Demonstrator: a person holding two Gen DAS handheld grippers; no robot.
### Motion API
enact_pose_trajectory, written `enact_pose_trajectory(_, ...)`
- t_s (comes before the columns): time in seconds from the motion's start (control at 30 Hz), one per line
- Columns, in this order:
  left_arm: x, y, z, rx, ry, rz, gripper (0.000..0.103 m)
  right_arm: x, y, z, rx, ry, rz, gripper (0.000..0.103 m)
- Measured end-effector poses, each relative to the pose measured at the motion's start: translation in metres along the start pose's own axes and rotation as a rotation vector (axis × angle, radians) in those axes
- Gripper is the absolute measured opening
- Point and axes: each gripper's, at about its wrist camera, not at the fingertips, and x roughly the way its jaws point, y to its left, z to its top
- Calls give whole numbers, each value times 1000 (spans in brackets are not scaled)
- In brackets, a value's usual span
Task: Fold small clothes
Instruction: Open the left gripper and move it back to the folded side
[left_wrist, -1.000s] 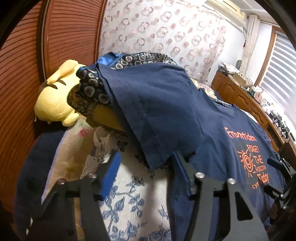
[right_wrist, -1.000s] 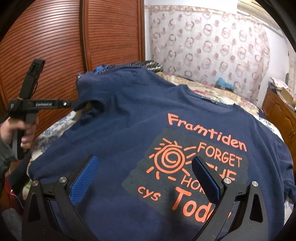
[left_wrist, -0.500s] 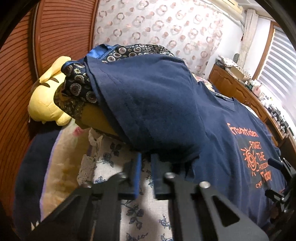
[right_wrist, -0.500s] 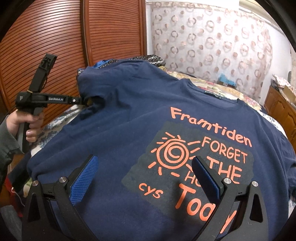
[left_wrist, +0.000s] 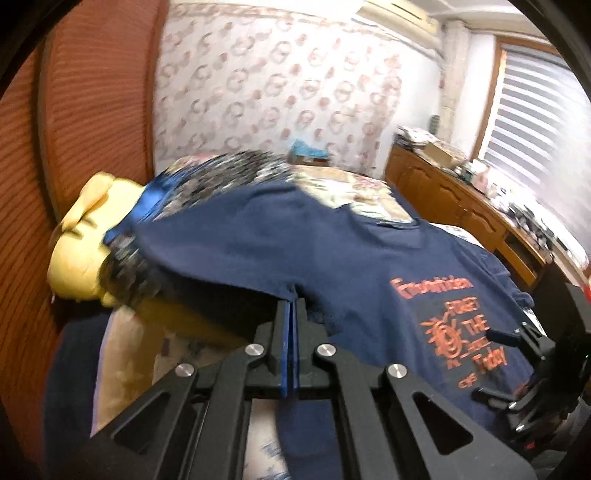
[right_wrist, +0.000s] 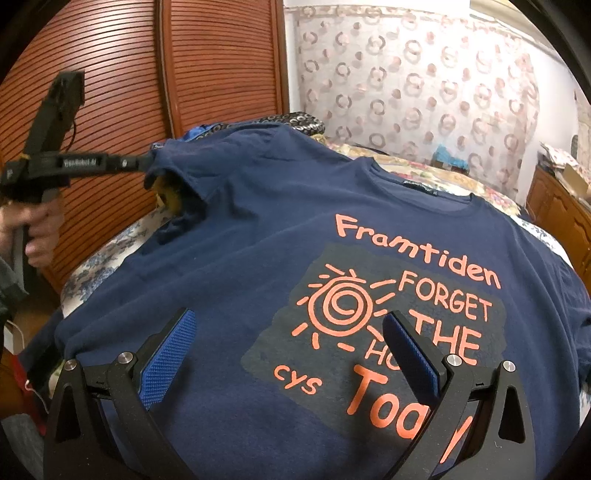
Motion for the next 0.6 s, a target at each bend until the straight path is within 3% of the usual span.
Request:
enact_pose_trajectory(0.2,27,-63,23,132,48,-85,0,-2,-6,-1,31,-15,5,103)
enact_pose_trajectory(0.37,30,-93,18,193,87,-85,5,-5,-11,-2,51,-22,11,103)
enact_pose_trajectory(0.43,22,-91,13,198,90,-94,11,-4,-13,-2,58,-23,15,103)
enact_pose_trajectory(0.6,1,-72,2,176,79,-54,38,-4,-14,-2,60,-24,16,103)
